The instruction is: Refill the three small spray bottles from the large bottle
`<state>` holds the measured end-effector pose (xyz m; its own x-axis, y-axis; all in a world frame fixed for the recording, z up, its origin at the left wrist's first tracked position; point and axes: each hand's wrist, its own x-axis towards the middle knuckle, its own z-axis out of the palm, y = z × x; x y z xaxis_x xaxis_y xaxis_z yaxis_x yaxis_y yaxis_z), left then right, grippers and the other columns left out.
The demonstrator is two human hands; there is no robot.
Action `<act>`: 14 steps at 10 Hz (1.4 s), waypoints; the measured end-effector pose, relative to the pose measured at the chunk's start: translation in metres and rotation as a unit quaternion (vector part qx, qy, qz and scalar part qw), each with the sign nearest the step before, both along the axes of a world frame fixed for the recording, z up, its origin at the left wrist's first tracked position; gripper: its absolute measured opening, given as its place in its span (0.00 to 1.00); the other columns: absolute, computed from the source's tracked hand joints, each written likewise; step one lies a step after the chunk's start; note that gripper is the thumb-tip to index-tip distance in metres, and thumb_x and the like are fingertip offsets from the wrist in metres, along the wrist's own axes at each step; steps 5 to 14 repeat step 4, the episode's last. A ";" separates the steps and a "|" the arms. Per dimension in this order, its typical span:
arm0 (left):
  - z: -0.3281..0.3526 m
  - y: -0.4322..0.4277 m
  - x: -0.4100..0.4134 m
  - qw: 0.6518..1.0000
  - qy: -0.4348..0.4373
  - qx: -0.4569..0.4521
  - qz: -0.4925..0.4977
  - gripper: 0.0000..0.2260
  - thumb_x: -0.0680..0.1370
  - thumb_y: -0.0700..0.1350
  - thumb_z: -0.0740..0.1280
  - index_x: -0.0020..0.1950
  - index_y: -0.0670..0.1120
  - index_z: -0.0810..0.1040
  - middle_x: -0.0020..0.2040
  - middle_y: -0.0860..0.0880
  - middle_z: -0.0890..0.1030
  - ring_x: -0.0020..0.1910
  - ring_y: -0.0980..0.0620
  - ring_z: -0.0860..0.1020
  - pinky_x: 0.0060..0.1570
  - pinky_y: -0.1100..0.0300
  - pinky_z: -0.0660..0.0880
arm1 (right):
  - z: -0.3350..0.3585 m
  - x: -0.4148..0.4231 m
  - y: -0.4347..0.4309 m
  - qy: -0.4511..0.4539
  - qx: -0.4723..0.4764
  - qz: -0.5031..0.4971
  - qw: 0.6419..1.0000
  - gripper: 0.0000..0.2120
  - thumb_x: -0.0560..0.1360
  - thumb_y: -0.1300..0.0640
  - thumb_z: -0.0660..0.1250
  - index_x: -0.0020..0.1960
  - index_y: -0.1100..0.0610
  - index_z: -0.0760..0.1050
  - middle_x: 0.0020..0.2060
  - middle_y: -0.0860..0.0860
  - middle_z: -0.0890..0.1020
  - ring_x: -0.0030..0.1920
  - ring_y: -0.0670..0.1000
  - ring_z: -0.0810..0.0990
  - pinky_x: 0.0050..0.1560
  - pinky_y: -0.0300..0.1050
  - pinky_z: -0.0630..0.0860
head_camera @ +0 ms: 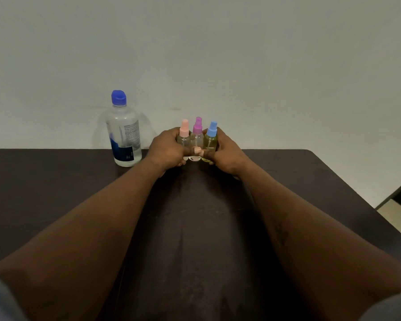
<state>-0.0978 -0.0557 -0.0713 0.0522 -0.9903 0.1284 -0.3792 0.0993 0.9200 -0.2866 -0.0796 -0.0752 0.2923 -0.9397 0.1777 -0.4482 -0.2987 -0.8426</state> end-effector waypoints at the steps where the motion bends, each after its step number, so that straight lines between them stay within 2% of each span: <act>1: -0.004 -0.006 -0.001 1.000 0.003 -0.005 -0.004 0.17 0.69 0.51 0.83 0.52 0.58 0.82 0.41 0.56 0.86 0.27 0.56 0.81 0.26 0.65 0.75 | -0.007 0.000 -0.006 -0.007 0.000 -0.004 1.000 0.25 0.77 0.53 0.77 0.69 0.46 0.71 0.56 0.47 0.85 0.54 0.51 0.86 0.43 0.42 0.81; 2: -0.006 -0.005 0.001 1.000 0.008 -0.009 -0.001 0.18 0.69 0.51 0.83 0.54 0.58 0.81 0.44 0.54 0.87 0.30 0.56 0.82 0.28 0.63 0.77 | -0.009 0.000 -0.006 -0.008 0.001 -0.014 1.000 0.29 0.75 0.55 0.78 0.71 0.45 0.69 0.57 0.47 0.84 0.55 0.52 0.85 0.43 0.42 0.82; 3: -0.009 0.009 0.004 0.999 -0.022 -0.006 0.033 0.30 0.67 0.54 0.84 0.66 0.58 0.76 0.54 0.53 0.85 0.45 0.51 0.85 0.43 0.51 0.85 | -0.007 -0.004 0.009 -0.029 -0.002 -0.044 0.999 0.40 0.70 0.53 0.83 0.75 0.46 0.65 0.64 0.48 0.82 0.61 0.50 0.83 0.57 0.46 0.83; 4: -0.010 0.022 0.005 0.994 -0.065 -0.004 0.086 0.43 0.67 0.54 0.84 0.77 0.56 0.68 0.65 0.49 0.81 0.60 0.47 0.82 0.57 0.45 0.83 | -0.007 -0.007 0.027 -0.052 -0.008 -0.086 0.995 0.43 0.70 0.55 0.83 0.78 0.48 0.63 0.70 0.50 0.78 0.67 0.51 0.80 0.67 0.48 0.79; 14: -0.010 0.022 0.005 0.994 -0.065 -0.004 0.086 0.43 0.67 0.54 0.84 0.77 0.56 0.68 0.65 0.49 0.81 0.60 0.47 0.82 0.57 0.45 0.83 | -0.007 -0.007 0.027 -0.052 -0.008 -0.086 0.995 0.43 0.70 0.55 0.83 0.78 0.48 0.63 0.70 0.50 0.78 0.67 0.51 0.80 0.67 0.48 0.79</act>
